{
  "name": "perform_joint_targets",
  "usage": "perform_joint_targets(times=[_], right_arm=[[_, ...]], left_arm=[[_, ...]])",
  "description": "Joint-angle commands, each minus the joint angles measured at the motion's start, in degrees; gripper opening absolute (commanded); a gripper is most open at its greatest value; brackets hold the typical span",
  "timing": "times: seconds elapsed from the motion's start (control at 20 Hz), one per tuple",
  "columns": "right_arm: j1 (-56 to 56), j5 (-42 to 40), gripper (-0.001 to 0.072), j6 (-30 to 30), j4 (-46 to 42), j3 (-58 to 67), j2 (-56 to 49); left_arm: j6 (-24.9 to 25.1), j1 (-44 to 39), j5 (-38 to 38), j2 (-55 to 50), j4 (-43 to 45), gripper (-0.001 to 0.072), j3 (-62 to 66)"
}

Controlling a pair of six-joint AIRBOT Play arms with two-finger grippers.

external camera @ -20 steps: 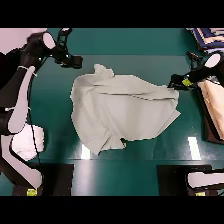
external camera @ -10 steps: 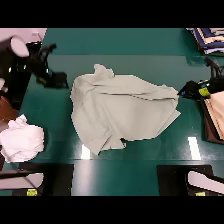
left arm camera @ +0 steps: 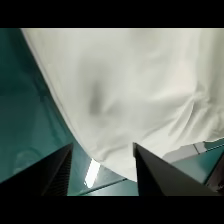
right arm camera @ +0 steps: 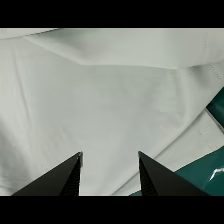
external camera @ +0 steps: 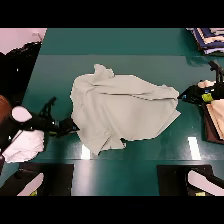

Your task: Fold the shirts.

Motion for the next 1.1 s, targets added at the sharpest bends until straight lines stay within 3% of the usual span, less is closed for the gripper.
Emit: perform_joint_targets(times=[0.0,0.2,0.4,0.8,1.05], right_arm=[[0.31,0.15,0.041,-0.22,0.42,-0.26,0.33],[0.37,0.17,0.041,-0.2,0.44,-0.26,0.33],[0.37,0.13,0.041,-0.2,0.44,-0.26,0.33],[0.37,0.07,0.041,-0.2,0.42,-0.28,0.33],[0.37,0.09,0.041,-0.2,0.42,-0.28,0.33]], left_arm=[[-0.55,-2.82,3.65,2.99,-4.74,0.0452,-7.91],[-4.74,-12.63,10.29,2.99,-5.09,0.0452,-8.61],[-8.35,-18.16,10.23,2.99,-2.84,0.0452,-8.61],[-9.31,-18.95,6.78,2.99,-1.68,0.0452,-8.37],[-10.99,-18.95,16.96,2.99,-6.08,0.0452,-12.83]])
